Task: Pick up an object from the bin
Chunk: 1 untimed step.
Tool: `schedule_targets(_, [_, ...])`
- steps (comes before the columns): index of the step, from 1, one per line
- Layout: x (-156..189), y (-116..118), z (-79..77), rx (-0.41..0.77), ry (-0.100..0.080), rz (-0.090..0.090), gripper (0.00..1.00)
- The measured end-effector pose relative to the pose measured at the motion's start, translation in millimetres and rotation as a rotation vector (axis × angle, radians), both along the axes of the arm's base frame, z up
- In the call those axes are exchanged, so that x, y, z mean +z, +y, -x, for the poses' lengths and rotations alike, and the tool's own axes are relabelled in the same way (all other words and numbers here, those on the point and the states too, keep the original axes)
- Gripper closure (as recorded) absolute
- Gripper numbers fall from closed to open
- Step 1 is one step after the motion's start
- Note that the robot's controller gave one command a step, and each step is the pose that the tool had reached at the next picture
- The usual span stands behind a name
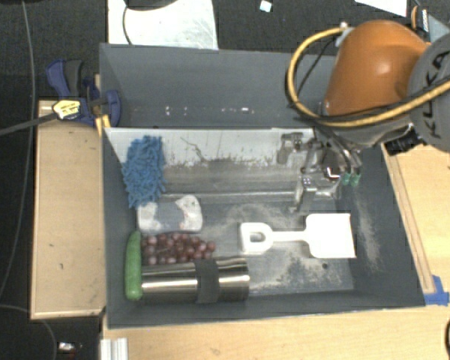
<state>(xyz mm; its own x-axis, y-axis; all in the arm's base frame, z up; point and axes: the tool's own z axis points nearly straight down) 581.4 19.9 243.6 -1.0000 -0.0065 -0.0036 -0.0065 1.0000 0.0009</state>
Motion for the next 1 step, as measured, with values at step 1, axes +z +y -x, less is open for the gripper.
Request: schedule_targets(1, [0.0, 0.0, 0.0, 0.000, 0.000, 0.000, 0.00])
